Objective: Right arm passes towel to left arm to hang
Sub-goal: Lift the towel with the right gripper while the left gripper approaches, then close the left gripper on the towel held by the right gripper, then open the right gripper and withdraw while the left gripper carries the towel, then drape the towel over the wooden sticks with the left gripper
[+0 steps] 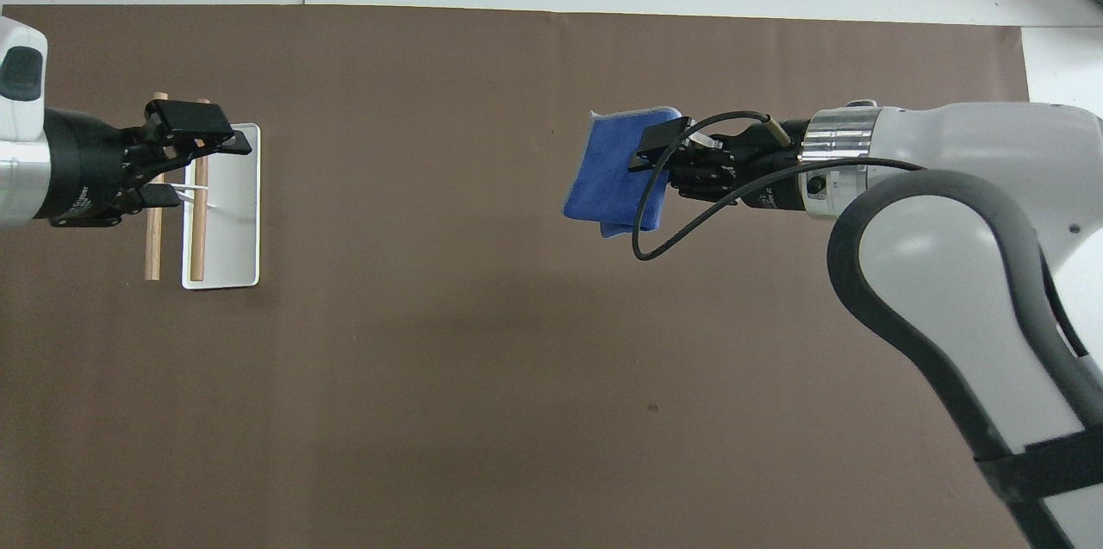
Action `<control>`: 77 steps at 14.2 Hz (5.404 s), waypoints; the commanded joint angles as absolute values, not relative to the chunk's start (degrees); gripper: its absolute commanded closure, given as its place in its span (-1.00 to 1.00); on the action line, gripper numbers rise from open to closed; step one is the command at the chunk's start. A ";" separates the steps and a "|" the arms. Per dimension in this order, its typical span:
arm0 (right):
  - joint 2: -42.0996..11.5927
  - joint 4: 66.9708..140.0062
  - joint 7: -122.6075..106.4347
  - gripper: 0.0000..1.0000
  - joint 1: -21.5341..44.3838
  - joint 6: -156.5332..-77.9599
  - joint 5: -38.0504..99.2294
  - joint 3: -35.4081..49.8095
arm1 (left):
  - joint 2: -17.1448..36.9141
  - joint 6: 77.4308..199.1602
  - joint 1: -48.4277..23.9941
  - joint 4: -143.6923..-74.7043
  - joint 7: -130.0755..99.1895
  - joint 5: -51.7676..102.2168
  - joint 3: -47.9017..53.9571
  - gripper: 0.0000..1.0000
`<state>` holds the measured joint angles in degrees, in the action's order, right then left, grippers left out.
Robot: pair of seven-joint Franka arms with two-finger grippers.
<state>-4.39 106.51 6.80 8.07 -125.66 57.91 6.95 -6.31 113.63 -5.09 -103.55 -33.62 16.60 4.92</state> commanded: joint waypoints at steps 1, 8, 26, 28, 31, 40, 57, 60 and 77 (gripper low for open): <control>-4.39 106.35 9.92 1.00 9.93 -128.13 63.89 7.47 | -9.93 121.45 -8.52 -110.03 -41.90 19.51 4.31 -1.00; -7.56 106.26 10.37 1.00 15.99 -134.73 79.70 7.56 | -9.49 137.08 -19.14 -116.18 -60.96 24.35 4.31 -1.00; -7.56 105.64 8.88 1.00 16.26 -135.09 84.37 7.56 | -3.17 159.61 -28.83 -117.25 -79.63 24.26 4.22 0.18; -7.56 105.82 8.53 1.00 16.35 -136.48 84.37 7.56 | -3.08 159.61 -28.83 -117.25 -79.45 24.26 4.22 0.46; -7.65 105.82 8.61 1.00 17.58 -137.64 84.37 7.56 | -2.99 159.61 -28.65 -117.25 -79.45 24.26 4.22 0.87; -7.47 106.00 8.52 -1.00 17.58 -141.23 78.70 7.47 | -2.99 159.61 -27.95 -117.25 -78.84 24.26 4.13 1.00; -5.10 103.19 17.84 -1.00 6.08 -123.96 1.33 6.33 | 2.46 168.92 -14.07 -120.93 -75.67 23.47 3.78 1.00; -2.21 101.78 17.75 -1.00 3.44 -116.39 -1.05 6.33 | 2.20 172.26 -9.59 -124.26 -75.67 23.47 3.78 1.00; 4.74 91.05 10.10 -1.00 3.51 -86.83 -1.58 -5.36 | 0.26 174.20 12.47 -131.57 -75.59 23.55 3.78 1.00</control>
<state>3.21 88.37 10.58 3.42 -84.79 -1.43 -5.77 2.31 173.69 10.14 -128.41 -76.35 23.29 3.09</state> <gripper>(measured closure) 0.000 0.974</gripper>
